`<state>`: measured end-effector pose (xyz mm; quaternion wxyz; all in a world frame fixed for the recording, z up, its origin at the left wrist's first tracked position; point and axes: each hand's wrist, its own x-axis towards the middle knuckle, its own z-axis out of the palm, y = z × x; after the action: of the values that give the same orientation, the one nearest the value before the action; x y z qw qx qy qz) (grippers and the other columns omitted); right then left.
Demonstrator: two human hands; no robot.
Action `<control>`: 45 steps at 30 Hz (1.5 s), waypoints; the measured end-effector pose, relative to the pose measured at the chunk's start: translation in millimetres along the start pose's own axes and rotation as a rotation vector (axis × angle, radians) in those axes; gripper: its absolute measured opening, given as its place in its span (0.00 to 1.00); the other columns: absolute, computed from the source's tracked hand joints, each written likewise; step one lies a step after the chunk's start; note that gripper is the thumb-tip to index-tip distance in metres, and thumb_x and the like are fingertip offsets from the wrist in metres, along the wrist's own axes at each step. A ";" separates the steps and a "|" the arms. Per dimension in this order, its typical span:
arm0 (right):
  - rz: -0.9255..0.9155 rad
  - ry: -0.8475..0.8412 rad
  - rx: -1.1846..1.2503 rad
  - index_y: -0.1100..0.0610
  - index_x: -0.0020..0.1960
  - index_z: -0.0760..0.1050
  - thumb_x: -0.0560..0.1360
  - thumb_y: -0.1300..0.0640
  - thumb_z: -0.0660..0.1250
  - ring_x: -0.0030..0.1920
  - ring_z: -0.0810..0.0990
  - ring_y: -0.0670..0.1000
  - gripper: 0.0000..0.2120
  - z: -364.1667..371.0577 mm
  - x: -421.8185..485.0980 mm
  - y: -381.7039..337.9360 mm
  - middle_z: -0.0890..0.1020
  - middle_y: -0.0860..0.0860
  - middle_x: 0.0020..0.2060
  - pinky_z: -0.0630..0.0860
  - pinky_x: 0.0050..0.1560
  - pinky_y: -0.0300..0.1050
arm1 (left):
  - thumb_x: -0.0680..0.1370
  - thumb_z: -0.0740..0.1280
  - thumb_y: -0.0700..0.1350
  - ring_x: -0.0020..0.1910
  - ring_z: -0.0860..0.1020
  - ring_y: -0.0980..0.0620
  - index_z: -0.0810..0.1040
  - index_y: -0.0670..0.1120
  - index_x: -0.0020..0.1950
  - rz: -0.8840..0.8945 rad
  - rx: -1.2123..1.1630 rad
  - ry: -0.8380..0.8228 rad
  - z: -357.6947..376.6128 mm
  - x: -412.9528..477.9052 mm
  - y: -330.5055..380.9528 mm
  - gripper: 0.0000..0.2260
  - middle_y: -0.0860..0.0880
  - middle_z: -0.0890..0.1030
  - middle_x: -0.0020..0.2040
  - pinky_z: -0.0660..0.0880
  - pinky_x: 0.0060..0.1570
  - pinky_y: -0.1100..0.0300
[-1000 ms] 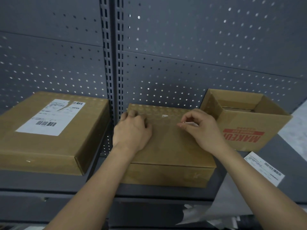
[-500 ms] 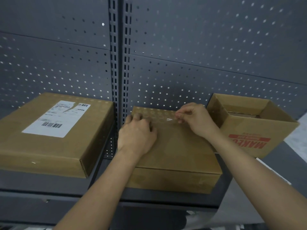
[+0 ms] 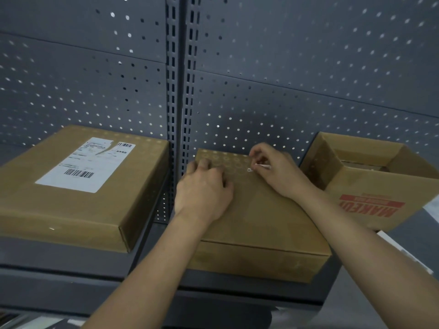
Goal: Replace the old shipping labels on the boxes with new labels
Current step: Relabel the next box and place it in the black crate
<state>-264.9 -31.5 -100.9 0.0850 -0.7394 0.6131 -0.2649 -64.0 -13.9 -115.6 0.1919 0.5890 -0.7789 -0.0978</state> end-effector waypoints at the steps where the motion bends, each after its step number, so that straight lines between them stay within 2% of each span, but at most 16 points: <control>1: -0.024 -0.015 -0.010 0.47 0.52 0.71 0.78 0.59 0.67 0.50 0.79 0.45 0.09 -0.1 -0.2 -0.1 0.80 0.42 0.44 0.76 0.54 0.47 | 0.80 0.58 0.55 0.69 0.66 0.43 0.76 0.51 0.68 -0.001 0.001 0.002 0.2 -0.1 -0.1 0.19 0.48 0.72 0.68 0.72 0.58 0.48; 4: -0.088 -0.056 -0.050 0.49 0.49 0.70 0.79 0.60 0.66 0.49 0.77 0.45 0.07 -0.3 -0.8 0.0 0.78 0.46 0.46 0.73 0.50 0.43 | 0.79 0.58 0.55 0.69 0.66 0.43 0.77 0.52 0.67 0.000 0.001 0.005 1.3 0.8 -0.8 0.19 0.49 0.72 0.67 0.72 0.58 0.48; 9: -0.135 -0.094 -0.160 0.43 0.40 0.62 0.77 0.64 0.62 0.47 0.76 0.52 0.18 0.0 -1.3 -0.2 0.77 0.50 0.45 0.76 0.49 0.55 | 0.79 0.58 0.55 0.69 0.66 0.43 0.77 0.51 0.66 0.002 -0.002 0.002 2.5 1.4 -1.3 0.19 0.48 0.73 0.67 0.73 0.57 0.47; 14: -0.175 -0.058 -0.194 0.43 0.37 0.58 0.73 0.68 0.60 0.44 0.75 0.54 0.22 0.9 -3.3 -2.6 0.76 0.52 0.42 0.75 0.46 0.56 | 0.79 0.58 0.55 0.68 0.67 0.43 0.78 0.51 0.64 0.007 0.002 0.019 3.7 1.6 -1.8 0.18 0.48 0.73 0.65 0.75 0.56 0.47; 17: -0.198 -0.060 -0.207 0.46 0.38 0.57 0.72 0.71 0.60 0.44 0.75 0.55 0.21 2.4 -1.8 -2.5 0.76 0.53 0.40 0.73 0.44 0.51 | 0.79 0.58 0.55 0.66 0.68 0.43 0.79 0.51 0.62 0.009 0.002 0.030 4.5 1.1 -2.2 0.17 0.49 0.74 0.64 0.75 0.55 0.48; 21: -0.178 -0.080 -0.221 0.52 0.39 0.61 0.72 0.73 0.59 0.43 0.72 0.54 0.16 3.8 0.4 -2.1 0.76 0.54 0.39 0.62 0.40 0.37 | 0.79 0.58 0.55 0.67 0.68 0.43 0.78 0.52 0.63 0.006 0.002 0.029 4.4 1.4 -2.0 0.18 0.49 0.74 0.65 0.74 0.55 0.48; 23: -0.166 -0.087 -0.213 0.52 0.39 0.61 0.72 0.73 0.58 0.44 0.72 0.54 0.16 4.4 0.6 -1.1 0.75 0.54 0.40 0.62 0.41 0.35 | 0.79 0.58 0.55 0.67 0.67 0.44 0.78 0.52 0.64 0.004 0.000 0.023 3.9 1.0 -2.0 0.18 0.49 0.74 0.65 0.74 0.55 0.48; 27: -0.098 -0.058 -0.150 0.45 0.38 0.60 0.73 0.70 0.58 0.45 0.74 0.53 0.20 4.4 -1.9 4.6 0.75 0.51 0.42 0.74 0.47 0.54 | 0.79 0.58 0.55 0.67 0.67 0.44 0.78 0.51 0.65 0.007 -0.004 0.024 3.6 0.5 -2.1 0.18 0.49 0.73 0.65 0.74 0.56 0.48; 30: -0.064 0.005 -0.079 0.48 0.40 0.63 0.75 0.68 0.61 0.48 0.77 0.53 0.16 4.3 -2.9 8.3 0.78 0.49 0.44 0.76 0.50 0.56 | 0.80 0.58 0.54 0.67 0.67 0.44 0.77 0.51 0.65 0.013 -0.003 0.024 3.5 0.6 -1.7 0.18 0.49 0.73 0.65 0.74 0.56 0.48; 34: -0.111 -0.061 -0.118 0.47 0.38 0.61 0.75 0.69 0.60 0.49 0.76 0.53 0.19 5.3 -0.4 3.6 0.78 0.50 0.45 0.74 0.49 0.49 | 0.80 0.58 0.54 0.67 0.67 0.44 0.78 0.51 0.65 0.009 0.002 0.026 4.3 1.3 -2.1 0.18 0.49 0.73 0.65 0.74 0.56 0.48; 37: -0.163 -0.074 -0.180 0.46 0.37 0.58 0.73 0.71 0.59 0.46 0.73 0.52 0.21 5.3 0.9 1.3 0.77 0.51 0.42 0.65 0.43 0.40 | 0.79 0.58 0.55 0.67 0.68 0.44 0.79 0.51 0.63 0.011 0.005 0.035 5.4 1.8 -2.3 0.17 0.49 0.74 0.64 0.74 0.55 0.48; 40: -0.212 -0.068 -0.229 0.51 0.39 0.61 0.71 0.73 0.58 0.43 0.68 0.49 0.17 5.8 1.9 -1.6 0.75 0.51 0.38 0.60 0.40 0.33 | 0.79 0.58 0.55 0.67 0.68 0.43 0.79 0.52 0.63 0.011 0.007 0.036 5.8 2.0 -2.5 0.17 0.49 0.74 0.64 0.74 0.56 0.48; 43: -0.226 -0.058 -0.257 0.52 0.39 0.62 0.69 0.74 0.58 0.41 0.66 0.48 0.17 6.9 1.4 -2.2 0.73 0.49 0.37 0.66 0.40 0.37 | 0.79 0.58 0.55 0.67 0.68 0.44 0.79 0.52 0.62 0.006 0.004 0.046 6.2 1.9 -3.0 0.17 0.49 0.74 0.64 0.75 0.55 0.49; 45: -0.210 -0.055 -0.223 0.51 0.39 0.62 0.70 0.74 0.58 0.43 0.70 0.50 0.18 7.2 -0.8 0.1 0.74 0.50 0.38 0.71 0.43 0.49 | 0.79 0.58 0.55 0.67 0.68 0.44 0.79 0.51 0.62 0.001 0.004 0.045 6.2 2.3 -2.4 0.17 0.49 0.74 0.64 0.75 0.54 0.49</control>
<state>-261.5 -32.1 -107.3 -0.0091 -0.8113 0.5555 -0.1822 -65.0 -17.2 -121.6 0.2080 0.5911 -0.7749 -0.0827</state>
